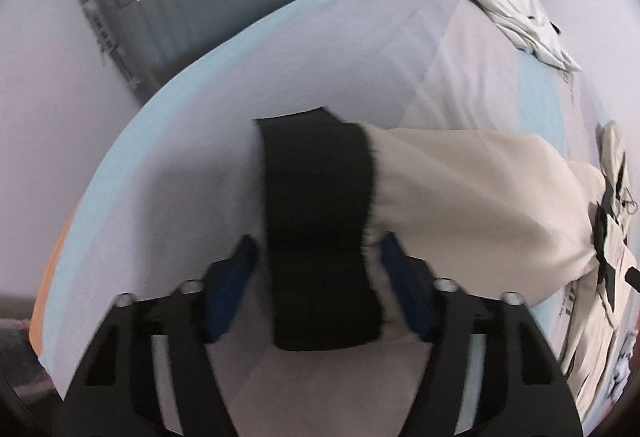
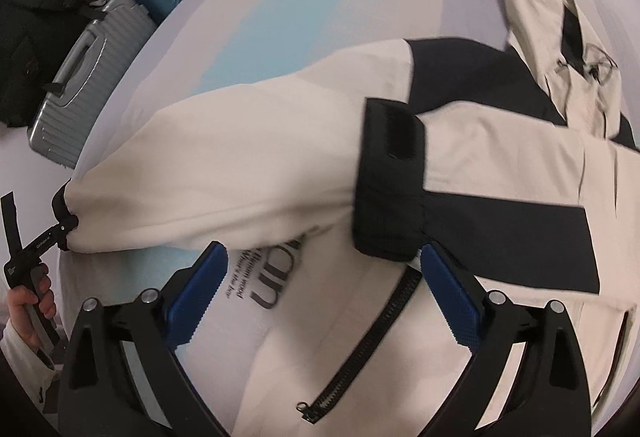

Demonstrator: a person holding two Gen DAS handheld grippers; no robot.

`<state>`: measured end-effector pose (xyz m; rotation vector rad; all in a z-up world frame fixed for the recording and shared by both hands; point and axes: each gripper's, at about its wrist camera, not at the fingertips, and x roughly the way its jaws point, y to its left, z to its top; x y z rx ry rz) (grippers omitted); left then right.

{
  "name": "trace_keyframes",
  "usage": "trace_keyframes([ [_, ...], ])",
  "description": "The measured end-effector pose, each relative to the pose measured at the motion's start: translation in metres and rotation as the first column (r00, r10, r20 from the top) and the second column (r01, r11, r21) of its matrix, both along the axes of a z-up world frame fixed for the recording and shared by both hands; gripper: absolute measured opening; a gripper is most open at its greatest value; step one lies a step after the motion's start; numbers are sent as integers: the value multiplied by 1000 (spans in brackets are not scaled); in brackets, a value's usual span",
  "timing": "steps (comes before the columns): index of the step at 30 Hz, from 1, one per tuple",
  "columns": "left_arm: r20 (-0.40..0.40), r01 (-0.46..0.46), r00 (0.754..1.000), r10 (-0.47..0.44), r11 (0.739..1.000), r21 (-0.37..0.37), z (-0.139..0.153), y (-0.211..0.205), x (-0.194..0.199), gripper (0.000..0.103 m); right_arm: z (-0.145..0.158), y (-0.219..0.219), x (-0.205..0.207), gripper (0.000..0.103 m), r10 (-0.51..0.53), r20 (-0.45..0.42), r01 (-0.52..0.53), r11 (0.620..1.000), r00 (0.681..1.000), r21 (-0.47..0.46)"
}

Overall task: Fold large clothes
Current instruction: 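Lower the cuff onto the jacket and open the right tool while the left tool grasps the other cuff, then carry the other black cuff with the left tool across the jacket body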

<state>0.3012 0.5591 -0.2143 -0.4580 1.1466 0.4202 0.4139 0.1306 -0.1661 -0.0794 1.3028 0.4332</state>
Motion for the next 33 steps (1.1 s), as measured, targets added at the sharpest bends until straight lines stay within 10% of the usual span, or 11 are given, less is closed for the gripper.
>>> trace_keyframes([
  [9,-46,-38,998,38,999,5,-3,-5,8,51,4,-20,-3,93,-18,15,18,1000,1000,7],
  [17,21,-57,998,56,997,49,32,-27,8,7,5,-46,-2,93,-49,16,49,999,999,14],
  [33,85,74,993,-80,995,71,81,-128,43,4,15,-99,2,93,-100,50,99,994,994,38],
])
